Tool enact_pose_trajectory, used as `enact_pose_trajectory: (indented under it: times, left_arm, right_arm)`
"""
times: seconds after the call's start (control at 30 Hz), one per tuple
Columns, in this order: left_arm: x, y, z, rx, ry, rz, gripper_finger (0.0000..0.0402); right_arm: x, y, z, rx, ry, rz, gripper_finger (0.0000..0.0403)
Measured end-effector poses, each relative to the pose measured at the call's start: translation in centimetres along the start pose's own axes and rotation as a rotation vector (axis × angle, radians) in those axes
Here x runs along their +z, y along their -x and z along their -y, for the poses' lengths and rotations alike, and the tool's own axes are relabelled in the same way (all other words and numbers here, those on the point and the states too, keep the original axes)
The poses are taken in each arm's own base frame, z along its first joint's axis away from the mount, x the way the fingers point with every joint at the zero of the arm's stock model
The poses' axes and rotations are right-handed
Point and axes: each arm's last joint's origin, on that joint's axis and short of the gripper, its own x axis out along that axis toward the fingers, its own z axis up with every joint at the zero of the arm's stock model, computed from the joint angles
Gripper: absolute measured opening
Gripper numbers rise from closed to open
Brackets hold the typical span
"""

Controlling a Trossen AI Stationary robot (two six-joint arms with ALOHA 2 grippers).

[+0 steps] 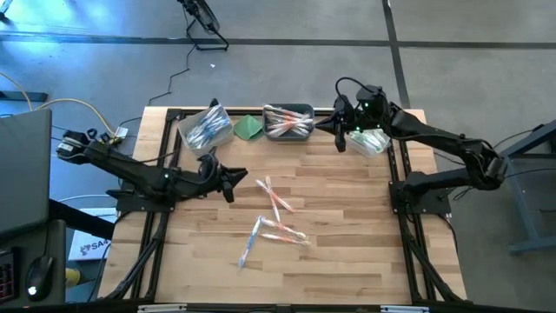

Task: Pick & Place Toothbrushes
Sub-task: Put the blue toothbrush into the gray bin

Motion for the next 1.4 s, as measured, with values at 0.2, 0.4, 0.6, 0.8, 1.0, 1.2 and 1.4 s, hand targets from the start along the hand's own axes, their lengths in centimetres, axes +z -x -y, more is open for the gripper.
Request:
enact_pose_trajectory:
  times: [0.2, 0.4, 0.6, 0.8, 1.0, 1.2, 1.4]
  left_arm:
    - [-1.3, -0.7, 2.5, -0.008, 0.041, -0.064, 0.0062]
    - [-1.8, -1.7, 5.6, 0.018, 0.033, -0.146, 0.0021]
    - [-1.3, -1.8, 8.9, 0.100, 0.031, -0.302, 0.0006]
    - [-1.6, -1.6, 9.8, 0.292, 0.112, -0.526, 0.0001]
    - [-4.1, -2.3, 9.5, 0.442, 0.238, -0.700, 0.0001]
    - [-6.5, -3.2, 9.4, 0.520, 0.330, -0.799, 0.0001]
    - [-7.6, -3.8, 9.5, 0.515, 0.344, -0.810, 0.0000]
  right_arm:
    - [-0.1, 0.6, 1.3, -0.052, -0.020, 0.004, 0.0014]
    - [-0.2, 0.8, 1.6, -0.064, -0.025, 0.005, 0.0014]
    - [-0.2, 0.8, 1.6, -0.064, 0.006, 0.002, 0.0014]
    - [-0.3, 0.8, 1.6, -0.064, 0.048, -0.006, 0.0014]
    - [-0.6, 0.8, 1.6, -0.061, 0.031, -0.040, 0.0014]
    - [-0.7, 0.8, 1.6, -0.060, 0.025, -0.049, 0.0014]
    - [-0.8, 0.8, 1.5, -0.058, 0.022, -0.056, 0.0014]
